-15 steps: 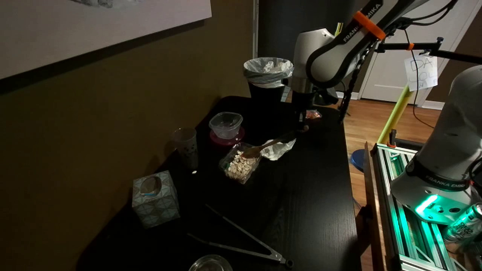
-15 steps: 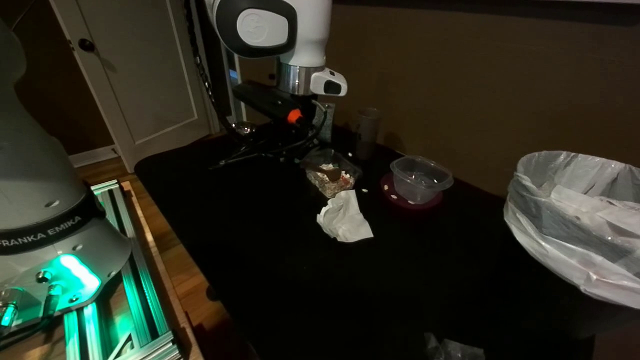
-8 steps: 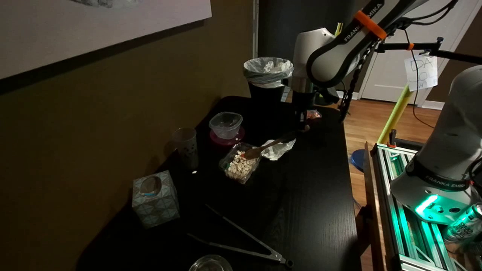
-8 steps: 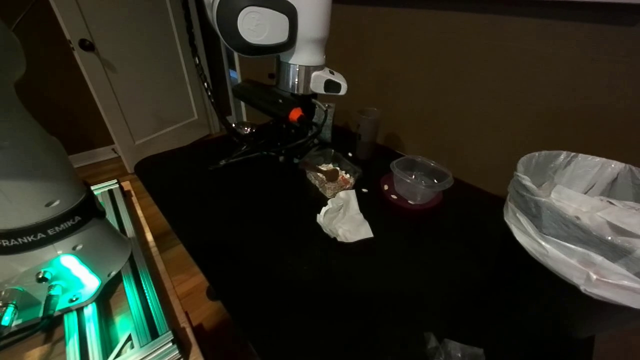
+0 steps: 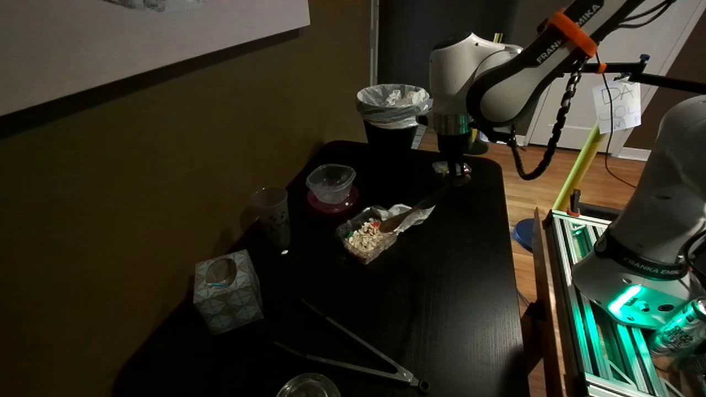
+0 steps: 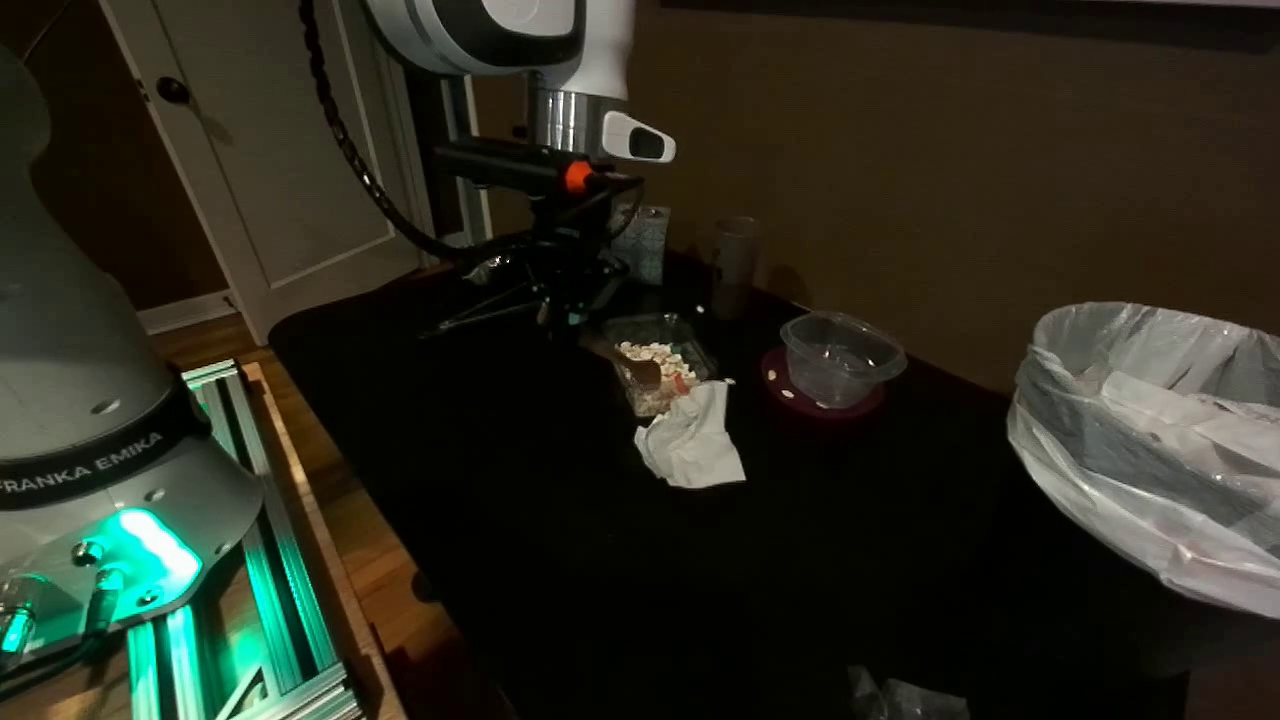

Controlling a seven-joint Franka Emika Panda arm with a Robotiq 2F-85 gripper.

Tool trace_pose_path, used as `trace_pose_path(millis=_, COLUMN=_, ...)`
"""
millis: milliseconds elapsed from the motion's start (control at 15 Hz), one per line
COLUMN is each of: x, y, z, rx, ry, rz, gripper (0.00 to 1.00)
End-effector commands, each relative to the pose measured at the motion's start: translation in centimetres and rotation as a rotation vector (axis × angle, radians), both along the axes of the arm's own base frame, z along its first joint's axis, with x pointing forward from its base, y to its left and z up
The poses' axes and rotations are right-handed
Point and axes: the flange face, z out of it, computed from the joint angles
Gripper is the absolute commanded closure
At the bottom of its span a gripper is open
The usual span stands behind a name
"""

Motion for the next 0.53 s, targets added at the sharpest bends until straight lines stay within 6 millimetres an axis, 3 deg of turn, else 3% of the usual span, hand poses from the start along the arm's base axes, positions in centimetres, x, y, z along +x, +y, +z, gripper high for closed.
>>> trace_pose_path(millis=0, x=-3.0, y=-0.3, z=2.1, rx=-0.100, ry=0.052, rz=-0.003, gripper=0.97)
trace_pose_path(millis=67, x=-3.2, y=-0.1, z=2.6, rx=-0.092, ry=0.041, rz=-0.009, gripper=0.97)
trace_pose_path(millis=133, x=-1.5, y=-0.3, z=1.6, rx=-0.062, ry=0.048, rz=-0.003, gripper=0.97)
trace_pose_path(millis=200, x=-1.7, y=-0.3, z=2.0, rx=-0.063, ry=0.041, rz=-0.004, gripper=0.87)
trace_pose_path(millis=467, x=-1.6, y=-0.3, z=1.8, rx=-0.063, ry=0.045, rz=-0.004, gripper=0.87)
